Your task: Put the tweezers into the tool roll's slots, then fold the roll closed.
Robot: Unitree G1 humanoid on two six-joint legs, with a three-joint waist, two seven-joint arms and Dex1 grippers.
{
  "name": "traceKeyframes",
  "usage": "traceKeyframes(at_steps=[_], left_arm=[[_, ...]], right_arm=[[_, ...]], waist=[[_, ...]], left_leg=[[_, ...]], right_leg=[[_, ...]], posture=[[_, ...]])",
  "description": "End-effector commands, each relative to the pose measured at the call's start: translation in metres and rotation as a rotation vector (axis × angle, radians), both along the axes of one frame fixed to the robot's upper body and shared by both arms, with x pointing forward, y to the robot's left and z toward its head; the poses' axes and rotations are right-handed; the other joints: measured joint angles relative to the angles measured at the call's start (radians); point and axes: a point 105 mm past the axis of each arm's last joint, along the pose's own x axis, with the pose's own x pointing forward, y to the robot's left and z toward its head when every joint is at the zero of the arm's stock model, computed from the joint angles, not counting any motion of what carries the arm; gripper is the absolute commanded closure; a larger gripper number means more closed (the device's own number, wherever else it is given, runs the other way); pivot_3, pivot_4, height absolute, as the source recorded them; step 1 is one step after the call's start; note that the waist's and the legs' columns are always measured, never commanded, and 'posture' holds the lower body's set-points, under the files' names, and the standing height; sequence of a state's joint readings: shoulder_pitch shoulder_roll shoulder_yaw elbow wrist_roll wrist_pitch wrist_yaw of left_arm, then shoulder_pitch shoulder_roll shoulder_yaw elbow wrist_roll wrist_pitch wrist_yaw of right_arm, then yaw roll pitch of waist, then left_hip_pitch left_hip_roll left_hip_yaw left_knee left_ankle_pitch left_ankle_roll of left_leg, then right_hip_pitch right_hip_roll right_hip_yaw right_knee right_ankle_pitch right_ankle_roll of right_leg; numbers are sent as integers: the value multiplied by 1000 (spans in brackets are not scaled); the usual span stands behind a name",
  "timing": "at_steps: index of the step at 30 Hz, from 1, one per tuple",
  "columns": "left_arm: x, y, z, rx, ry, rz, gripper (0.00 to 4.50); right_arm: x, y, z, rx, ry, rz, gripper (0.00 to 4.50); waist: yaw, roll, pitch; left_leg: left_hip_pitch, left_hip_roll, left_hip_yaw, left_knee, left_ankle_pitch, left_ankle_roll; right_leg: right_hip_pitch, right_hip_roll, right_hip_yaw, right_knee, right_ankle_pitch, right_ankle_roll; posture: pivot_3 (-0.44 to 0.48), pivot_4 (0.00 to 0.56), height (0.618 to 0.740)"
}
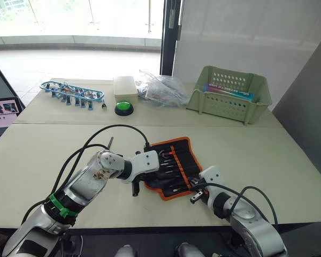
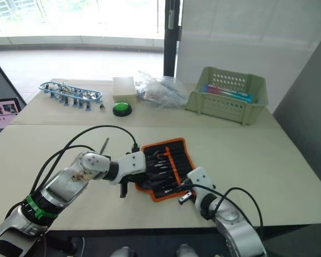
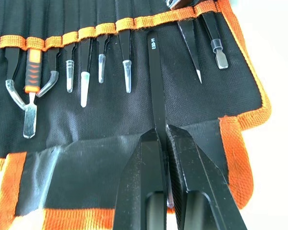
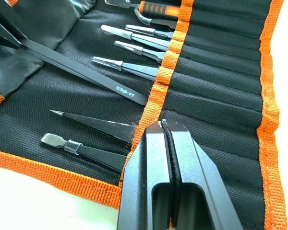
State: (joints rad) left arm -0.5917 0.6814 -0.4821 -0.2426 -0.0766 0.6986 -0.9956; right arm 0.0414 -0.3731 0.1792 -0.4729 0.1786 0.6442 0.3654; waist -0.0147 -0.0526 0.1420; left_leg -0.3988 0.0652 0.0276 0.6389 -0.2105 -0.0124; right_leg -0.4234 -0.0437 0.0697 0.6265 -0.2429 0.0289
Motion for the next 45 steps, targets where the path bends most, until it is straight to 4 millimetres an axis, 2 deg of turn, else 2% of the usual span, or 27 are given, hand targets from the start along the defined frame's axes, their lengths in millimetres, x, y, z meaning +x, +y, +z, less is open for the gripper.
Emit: traceKeyframes(at_steps=[1,15,20,29,36,40,45], left_arm=[[4,-3,9,3,-41,-8,4469],[7,-11,12,3,-55,-16,4469],[3,-26,5,-9,-48,-54,4469],[15,-57,-1,-46,-51,-68,4469],[16,-79,-4,-107,-4,-82,4469],[17,-78,-6,-115,8,-74,4469],[18,-76,3,-157,1,-62,4469]], right_arm=[[-23,-1,-49,-60,235,11,4500],[-24,1,-50,-56,241,13,4500],[-24,1,-50,-54,241,11,4500],[-23,4,-49,-51,242,18,4500],[-25,6,-51,-53,248,33,4500],[-26,7,-52,-54,251,38,4500],[-26,8,-53,-53,252,42,4500]], waist=[[0,0,0],[0,0,0],[0,0,0],[0,0,-1],[0,0,-2],[2,0,-4],[1,0,-4]], left_leg=[[0,0,0,0,0,0],[0,0,0,0,0,0],[1,0,0,0,0,0],[1,0,-1,3,0,0],[1,0,-1,3,0,0],[1,-1,-1,3,0,0],[1,-1,-2,4,0,0]], right_leg=[[0,0,0,0,0,0],[0,0,0,1,1,2],[0,0,0,2,1,2],[2,1,0,3,1,2],[2,1,0,3,2,4],[2,1,0,3,2,4],[2,1,0,3,2,3]], posture=[[0,150,738],[0,150,738],[0,150,738],[0,150,738],[0,150,738],[0,150,738],[0,150,738]])
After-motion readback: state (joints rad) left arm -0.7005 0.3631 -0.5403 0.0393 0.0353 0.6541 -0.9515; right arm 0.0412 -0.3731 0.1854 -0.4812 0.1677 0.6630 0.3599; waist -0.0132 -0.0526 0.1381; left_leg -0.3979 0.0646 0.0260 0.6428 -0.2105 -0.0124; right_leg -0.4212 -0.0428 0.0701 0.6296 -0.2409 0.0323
